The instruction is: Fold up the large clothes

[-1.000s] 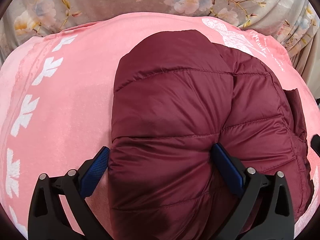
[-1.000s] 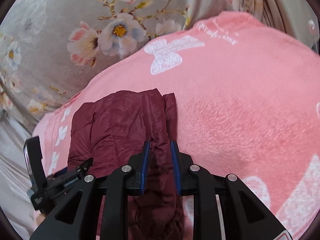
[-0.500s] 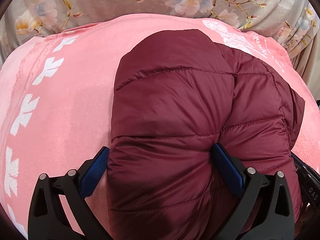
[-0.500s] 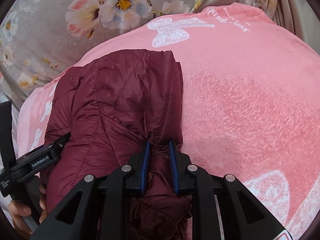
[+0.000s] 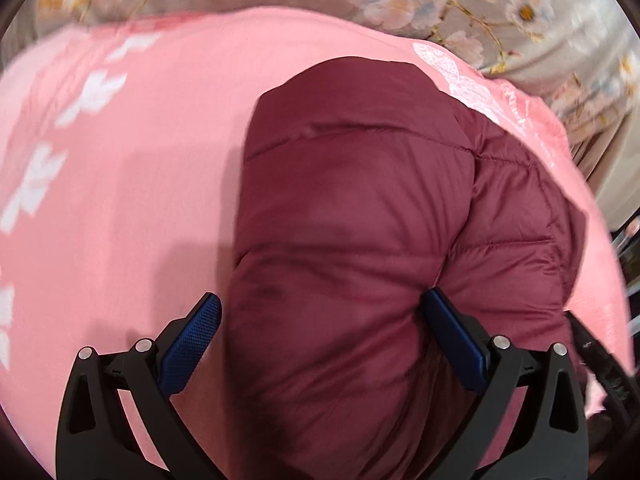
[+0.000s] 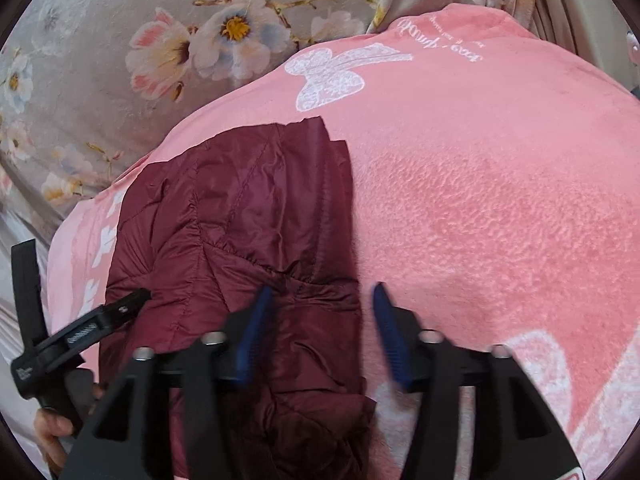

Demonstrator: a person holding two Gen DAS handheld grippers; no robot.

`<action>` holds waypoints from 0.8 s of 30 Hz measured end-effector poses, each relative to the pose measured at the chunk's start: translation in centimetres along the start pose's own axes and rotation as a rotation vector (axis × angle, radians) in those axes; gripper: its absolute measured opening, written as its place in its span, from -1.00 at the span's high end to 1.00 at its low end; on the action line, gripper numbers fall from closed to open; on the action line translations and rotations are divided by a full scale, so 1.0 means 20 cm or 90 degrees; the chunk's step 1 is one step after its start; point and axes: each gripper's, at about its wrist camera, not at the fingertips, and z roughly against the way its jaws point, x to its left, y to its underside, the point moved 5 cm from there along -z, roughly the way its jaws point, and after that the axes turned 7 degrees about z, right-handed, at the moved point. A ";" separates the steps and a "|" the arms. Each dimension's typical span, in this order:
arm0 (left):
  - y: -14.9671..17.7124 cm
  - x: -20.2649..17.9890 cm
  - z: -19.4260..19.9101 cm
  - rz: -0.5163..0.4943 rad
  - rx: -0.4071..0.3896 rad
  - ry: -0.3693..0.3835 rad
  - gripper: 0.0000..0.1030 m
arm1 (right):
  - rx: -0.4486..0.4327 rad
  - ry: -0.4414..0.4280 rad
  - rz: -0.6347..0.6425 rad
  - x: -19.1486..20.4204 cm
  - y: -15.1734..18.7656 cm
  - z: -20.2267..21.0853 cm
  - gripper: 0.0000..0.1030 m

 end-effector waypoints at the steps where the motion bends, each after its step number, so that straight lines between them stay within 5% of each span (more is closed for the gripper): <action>1: 0.01 0.03 0.02 0.014 0.004 0.012 -0.90 | 0.010 -0.014 -0.004 -0.01 0.01 -0.01 -0.16; 7: 0.08 0.14 0.05 0.074 0.046 0.086 -0.91 | 0.034 -0.100 -0.075 -0.06 0.05 -0.07 -0.26; 15: 0.09 0.08 0.01 0.047 0.028 0.098 -0.91 | 0.017 -0.139 -0.094 -0.03 0.03 -0.11 -0.32; 17: 0.09 0.06 0.00 0.039 0.028 0.109 -0.91 | 0.017 -0.158 -0.096 -0.02 0.02 -0.13 -0.19; 18: 0.08 0.05 0.00 0.038 0.029 0.115 -0.86 | 0.024 -0.183 -0.104 -0.01 0.01 -0.15 0.05; 22: 0.08 0.01 0.05 0.025 0.020 0.116 -0.31 | 0.024 -0.215 -0.120 0.02 -0.01 -0.15 0.59; 24: 0.07 -0.01 0.11 0.008 0.006 0.115 0.04 | 0.006 -0.200 -0.097 0.05 -0.03 -0.08 0.69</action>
